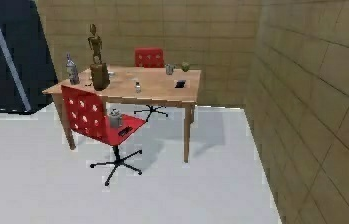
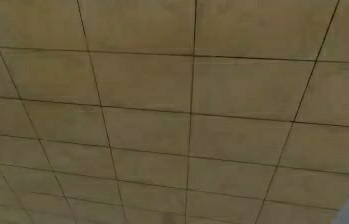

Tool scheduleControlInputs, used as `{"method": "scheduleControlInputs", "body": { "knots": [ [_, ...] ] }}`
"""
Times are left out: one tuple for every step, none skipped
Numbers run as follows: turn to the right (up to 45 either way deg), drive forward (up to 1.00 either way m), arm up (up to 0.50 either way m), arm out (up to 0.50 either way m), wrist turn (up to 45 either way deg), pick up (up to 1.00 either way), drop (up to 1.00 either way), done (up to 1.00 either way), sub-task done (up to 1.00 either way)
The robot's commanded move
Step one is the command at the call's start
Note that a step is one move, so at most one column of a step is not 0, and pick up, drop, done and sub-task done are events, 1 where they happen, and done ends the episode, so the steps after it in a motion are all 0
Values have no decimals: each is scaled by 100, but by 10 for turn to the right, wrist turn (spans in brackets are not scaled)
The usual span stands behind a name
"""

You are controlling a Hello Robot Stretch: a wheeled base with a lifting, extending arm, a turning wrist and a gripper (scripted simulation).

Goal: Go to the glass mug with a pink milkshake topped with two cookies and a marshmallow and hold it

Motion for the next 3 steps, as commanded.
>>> {"method": "scheduleControlInputs", "body": {
  "knots": [
    [0,95,0,0,0,0,0,0,0],
    [-450,0,0,0,0,0,0,0,0],
    [-450,0,0,0,0,0,0,0,0]
  ]
}}
